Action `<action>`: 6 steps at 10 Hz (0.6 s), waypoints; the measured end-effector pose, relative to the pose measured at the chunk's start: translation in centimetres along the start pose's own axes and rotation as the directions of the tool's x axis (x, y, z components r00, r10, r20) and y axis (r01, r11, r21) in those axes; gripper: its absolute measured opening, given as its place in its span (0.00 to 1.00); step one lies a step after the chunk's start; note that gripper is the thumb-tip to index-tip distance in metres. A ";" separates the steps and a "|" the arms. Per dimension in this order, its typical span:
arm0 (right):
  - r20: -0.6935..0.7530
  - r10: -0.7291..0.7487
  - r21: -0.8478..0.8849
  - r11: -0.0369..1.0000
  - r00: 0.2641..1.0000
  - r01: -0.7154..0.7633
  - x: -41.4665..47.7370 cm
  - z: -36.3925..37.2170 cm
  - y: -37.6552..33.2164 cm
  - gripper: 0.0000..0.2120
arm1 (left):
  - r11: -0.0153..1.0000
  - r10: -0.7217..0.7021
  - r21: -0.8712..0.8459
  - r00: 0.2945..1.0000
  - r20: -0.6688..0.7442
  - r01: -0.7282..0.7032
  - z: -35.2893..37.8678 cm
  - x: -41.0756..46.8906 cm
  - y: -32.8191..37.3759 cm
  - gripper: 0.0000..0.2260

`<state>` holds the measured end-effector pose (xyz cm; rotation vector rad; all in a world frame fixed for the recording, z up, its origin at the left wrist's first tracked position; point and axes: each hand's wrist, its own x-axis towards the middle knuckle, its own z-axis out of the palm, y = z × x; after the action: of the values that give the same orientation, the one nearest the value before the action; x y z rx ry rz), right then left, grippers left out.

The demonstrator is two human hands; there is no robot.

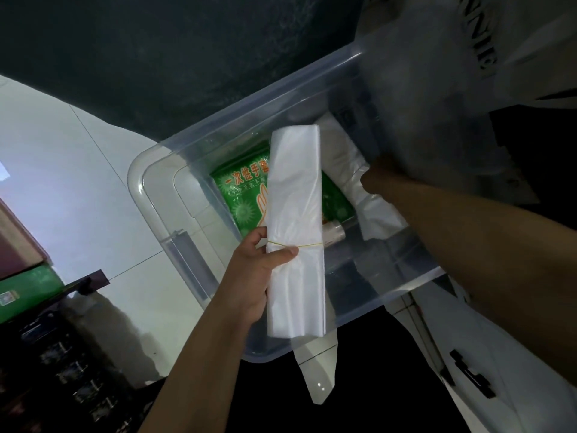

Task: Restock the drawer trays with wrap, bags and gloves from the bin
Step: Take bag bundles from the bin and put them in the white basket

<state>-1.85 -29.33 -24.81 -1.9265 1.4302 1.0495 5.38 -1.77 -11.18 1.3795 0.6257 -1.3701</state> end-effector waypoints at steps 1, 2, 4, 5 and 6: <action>0.047 0.049 0.055 0.997 0.998 -0.051 -0.4 0.0 -0.2 0.27 | 1.000 -0.006 0.011 0.999 0.032 0.005 -0.4 -0.3 0.2 0.16; 0.149 0.071 0.171 0.981 0.986 -0.096 -0.6 0.5 -0.9 0.31 | 1.000 -0.026 0.008 0.998 0.064 0.026 -1.1 -0.8 0.3 0.17; 0.194 0.052 0.166 0.982 0.980 -0.085 -1.5 0.0 -1.5 0.26 | 0.999 -0.044 0.004 0.994 0.095 0.044 -2.5 -2.0 0.7 0.27; 0.255 0.080 0.265 0.953 0.964 -0.149 -4.0 -1.7 -1.5 0.28 | 0.999 -0.042 -0.012 0.992 0.123 0.044 -2.9 -4.1 1.8 0.27; 0.263 0.070 0.356 0.920 0.962 -0.165 -7.6 -3.5 -1.3 0.26 | 0.999 -0.032 -0.008 0.988 0.148 0.034 -2.8 -6.3 3.2 0.27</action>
<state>-0.75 -27.45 -16.68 -1.4025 1.4923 0.9460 7.97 1.59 -4.88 1.2508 0.5586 -1.4783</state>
